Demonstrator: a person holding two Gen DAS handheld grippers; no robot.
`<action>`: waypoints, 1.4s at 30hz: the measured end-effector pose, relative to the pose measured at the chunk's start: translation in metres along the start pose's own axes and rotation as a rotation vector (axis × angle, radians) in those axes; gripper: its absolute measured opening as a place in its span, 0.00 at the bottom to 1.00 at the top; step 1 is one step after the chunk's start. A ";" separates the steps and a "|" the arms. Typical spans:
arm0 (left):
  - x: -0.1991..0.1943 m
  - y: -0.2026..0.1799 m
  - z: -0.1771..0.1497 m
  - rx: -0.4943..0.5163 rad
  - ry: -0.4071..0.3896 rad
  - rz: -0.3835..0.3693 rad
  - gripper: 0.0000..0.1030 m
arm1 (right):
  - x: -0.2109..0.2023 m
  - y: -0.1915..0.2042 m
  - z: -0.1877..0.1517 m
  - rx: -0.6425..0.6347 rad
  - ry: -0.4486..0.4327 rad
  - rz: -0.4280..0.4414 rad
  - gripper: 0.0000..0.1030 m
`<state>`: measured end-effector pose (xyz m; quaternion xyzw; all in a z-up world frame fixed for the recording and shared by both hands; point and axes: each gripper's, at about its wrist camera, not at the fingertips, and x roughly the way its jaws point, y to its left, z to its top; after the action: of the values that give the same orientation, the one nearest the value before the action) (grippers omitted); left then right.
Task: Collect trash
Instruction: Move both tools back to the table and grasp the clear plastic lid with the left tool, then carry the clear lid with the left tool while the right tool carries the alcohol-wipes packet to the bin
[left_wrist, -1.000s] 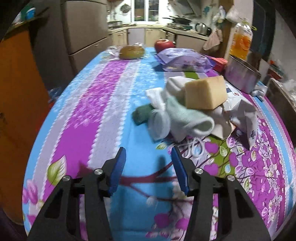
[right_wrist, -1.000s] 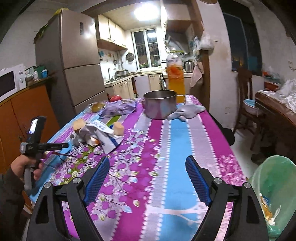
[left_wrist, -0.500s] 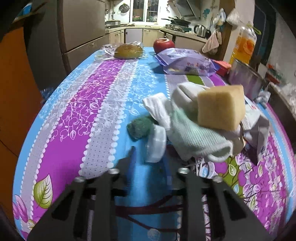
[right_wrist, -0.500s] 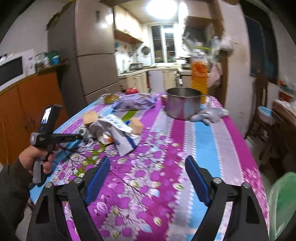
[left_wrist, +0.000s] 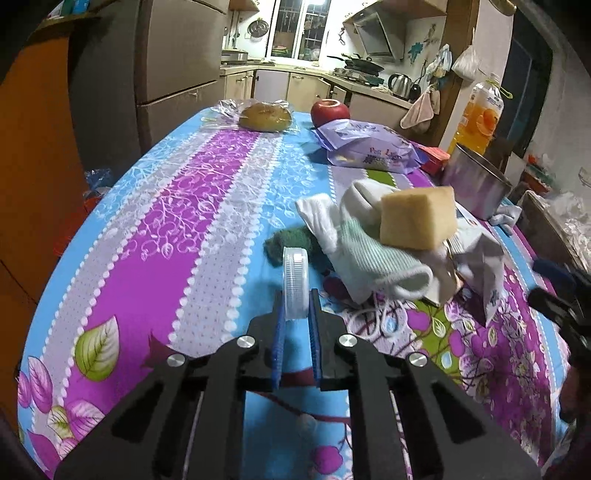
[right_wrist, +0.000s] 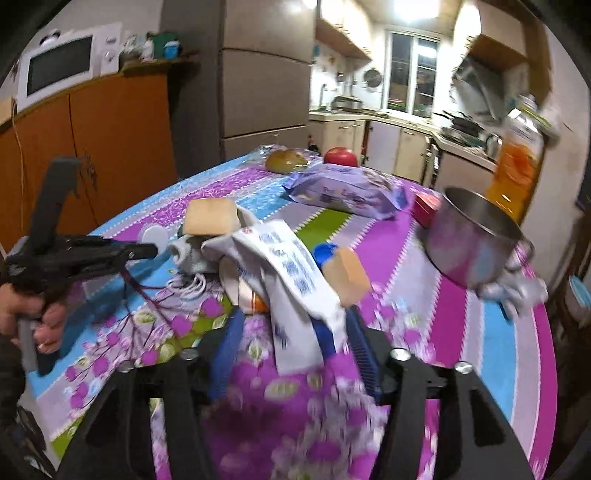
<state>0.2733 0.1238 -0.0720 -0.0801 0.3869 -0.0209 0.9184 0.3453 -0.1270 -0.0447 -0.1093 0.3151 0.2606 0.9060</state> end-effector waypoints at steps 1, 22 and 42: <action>0.001 -0.001 -0.001 -0.002 0.003 -0.008 0.10 | 0.008 0.001 0.006 -0.013 0.007 0.004 0.66; -0.023 -0.025 -0.007 0.013 -0.057 -0.042 0.10 | 0.024 0.009 0.016 -0.008 0.000 0.011 0.33; -0.099 -0.135 -0.027 0.160 -0.223 -0.075 0.10 | -0.136 0.004 -0.041 0.264 -0.197 -0.346 0.34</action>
<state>0.1883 -0.0035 0.0013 -0.0230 0.2763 -0.0767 0.9577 0.2314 -0.1931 0.0084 -0.0163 0.2330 0.0677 0.9700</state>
